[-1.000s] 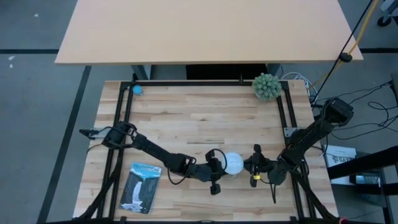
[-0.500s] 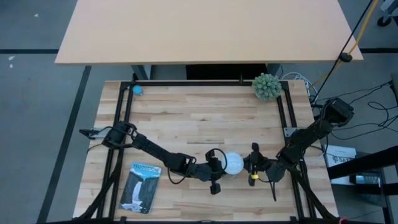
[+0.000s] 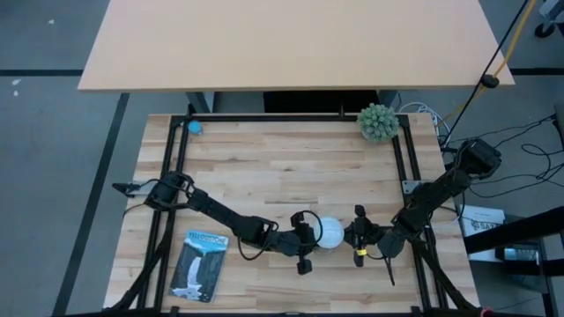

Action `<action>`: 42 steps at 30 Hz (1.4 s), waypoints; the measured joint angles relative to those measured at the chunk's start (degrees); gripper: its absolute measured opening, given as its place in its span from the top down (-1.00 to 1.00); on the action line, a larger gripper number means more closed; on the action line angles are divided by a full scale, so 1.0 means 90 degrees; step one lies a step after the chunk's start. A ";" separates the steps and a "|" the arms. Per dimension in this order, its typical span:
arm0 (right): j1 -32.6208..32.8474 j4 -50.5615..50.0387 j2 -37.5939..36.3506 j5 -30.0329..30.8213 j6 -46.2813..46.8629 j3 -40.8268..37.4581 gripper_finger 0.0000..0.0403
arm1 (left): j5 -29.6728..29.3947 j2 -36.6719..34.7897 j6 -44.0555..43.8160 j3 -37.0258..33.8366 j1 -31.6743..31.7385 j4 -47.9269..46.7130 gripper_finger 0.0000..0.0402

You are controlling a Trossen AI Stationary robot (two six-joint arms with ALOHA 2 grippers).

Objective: Screw lightbulb
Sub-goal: Insert the lightbulb into the bronze lamp socket

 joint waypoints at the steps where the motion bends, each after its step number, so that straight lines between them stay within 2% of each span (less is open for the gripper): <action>1: 0.0000 0.0000 0.0000 -0.0006 0.0000 0.0000 1.00 | 0.0000 0.0000 0.0000 0.0000 -0.0001 -0.0016 1.00; 15: 0.0031 0.0127 0.0000 -0.0822 0.0046 0.0000 1.00 | -0.0045 -0.0007 -0.0046 -0.0001 0.0026 -0.0375 1.00; 19: 0.0129 -0.0165 -0.0053 -0.0674 0.0151 0.0000 1.00 | -0.0069 -0.0007 -0.0059 -0.0001 0.0025 -0.0374 1.00; 24: 0.0244 -0.1073 -0.0314 0.0269 0.0633 -0.0010 1.00 | -0.0068 -0.0007 -0.0061 -0.0001 -0.0096 -0.0352 1.00; 26: 0.0255 -0.1035 -0.0384 0.0638 0.0563 -0.0010 1.00 | -0.0069 -0.0007 -0.0046 -0.0001 -0.0129 -0.0338 1.00; 29: 0.0222 -0.0754 -0.0403 0.0850 0.0217 -0.0009 1.00 | -0.0155 -0.0007 -0.0026 -0.0001 -0.0099 -0.0175 1.00; 34: 0.0163 -0.0625 -0.0403 0.0796 0.0019 -0.0007 1.00 | -0.0277 -0.0007 0.0053 -0.0001 -0.0034 -0.0118 1.00; 42: 0.0151 -0.0606 -0.0401 0.0047 0.0003 -0.0007 1.00 | -0.0277 -0.0007 0.0055 -0.0001 -0.0016 -0.0121 1.00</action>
